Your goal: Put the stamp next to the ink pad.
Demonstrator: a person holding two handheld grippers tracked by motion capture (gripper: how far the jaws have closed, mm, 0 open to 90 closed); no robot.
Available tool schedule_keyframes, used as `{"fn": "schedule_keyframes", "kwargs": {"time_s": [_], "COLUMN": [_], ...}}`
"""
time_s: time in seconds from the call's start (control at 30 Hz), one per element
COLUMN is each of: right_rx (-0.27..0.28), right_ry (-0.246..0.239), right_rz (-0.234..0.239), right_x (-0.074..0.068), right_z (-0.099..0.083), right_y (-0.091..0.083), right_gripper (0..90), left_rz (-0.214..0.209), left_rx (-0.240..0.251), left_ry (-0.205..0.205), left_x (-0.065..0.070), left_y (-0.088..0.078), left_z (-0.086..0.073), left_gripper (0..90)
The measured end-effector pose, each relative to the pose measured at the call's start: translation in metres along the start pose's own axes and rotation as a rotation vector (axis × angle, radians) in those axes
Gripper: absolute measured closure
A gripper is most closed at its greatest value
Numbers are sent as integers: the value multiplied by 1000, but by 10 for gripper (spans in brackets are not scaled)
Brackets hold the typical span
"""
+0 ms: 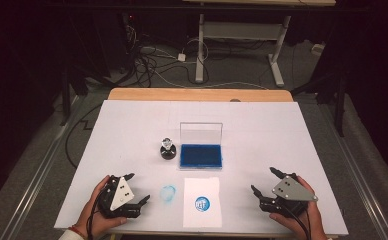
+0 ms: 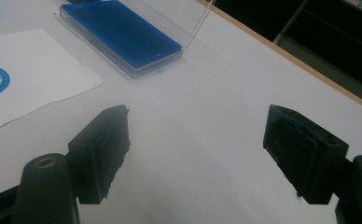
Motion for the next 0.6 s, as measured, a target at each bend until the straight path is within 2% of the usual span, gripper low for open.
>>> {"fn": "schedule_keyframes", "kwargs": {"time_s": [0.27,0.6], "right_rx": [-4,-4], "right_ry": [-23,-15], "right_rz": [2,5], "right_x": [-5,-5], "right_z": [2,3], "right_y": [-1,2], "right_gripper": [228,228], "left_rz": [4,1], "left_rx": [30,25], "left_ry": [8,9], "left_x": [1,-1], "left_y": [-5,-2], "left_z": [3,4], "left_gripper": [159,159]}}
Point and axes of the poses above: each handheld gripper's, and its own axes: y roughly forward along the jaws, z roughly out of its top, x roughly to its right, the point moved 9 cm from there along y, roughly forward along the jaws, and after that the axes turned 8 degrees about -z, right-handed, at the moved point
